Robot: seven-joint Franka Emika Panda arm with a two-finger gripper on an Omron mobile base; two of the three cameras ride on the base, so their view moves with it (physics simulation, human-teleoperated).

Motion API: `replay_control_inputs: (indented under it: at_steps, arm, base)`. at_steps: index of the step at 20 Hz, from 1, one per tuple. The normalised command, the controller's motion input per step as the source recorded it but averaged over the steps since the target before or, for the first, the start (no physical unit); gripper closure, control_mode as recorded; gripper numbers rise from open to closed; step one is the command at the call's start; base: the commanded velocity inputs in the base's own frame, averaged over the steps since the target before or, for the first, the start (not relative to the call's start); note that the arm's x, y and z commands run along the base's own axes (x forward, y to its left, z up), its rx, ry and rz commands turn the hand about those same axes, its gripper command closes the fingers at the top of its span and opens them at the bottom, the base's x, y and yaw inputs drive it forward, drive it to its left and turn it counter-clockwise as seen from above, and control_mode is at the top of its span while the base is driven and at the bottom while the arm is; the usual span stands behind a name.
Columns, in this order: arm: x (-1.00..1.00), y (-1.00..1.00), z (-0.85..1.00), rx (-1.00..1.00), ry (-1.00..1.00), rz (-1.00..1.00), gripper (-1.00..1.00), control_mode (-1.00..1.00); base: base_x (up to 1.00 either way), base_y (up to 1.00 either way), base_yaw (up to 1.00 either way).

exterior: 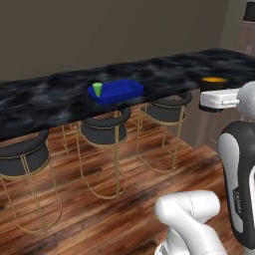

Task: There is a tray on the dining counter. Grab the cup, mug, and pitcher and place them on the tray. The pitcher may be placed next to the tray if it cannot fit the tray.

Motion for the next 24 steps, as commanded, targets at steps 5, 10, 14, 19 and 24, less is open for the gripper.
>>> replay_control_inputs:
  at_steps: [5,10,14,19,24]
  arm:
    - [0.00,0.00,0.00,0.00,0.00,0.00,1.00,1.00]
    - [0.00,0.00,0.00,0.00,0.00,0.00,1.00,1.00]
    - [0.00,0.00,0.00,0.00,0.00,0.00,1.00,1.00]
    - [0.00,0.00,0.00,0.00,0.00,0.00,1.00,1.00]
    - [0.00,0.00,0.00,0.00,0.00,0.00,1.00,1.00]
  base:
    - [0.70,-0.10,0.39]
    - [0.72,-0.11,0.38]
    - [0.72,-0.15,0.33]
    - [0.66,-0.35,0.14]
    - [0.67,-0.51,0.05]
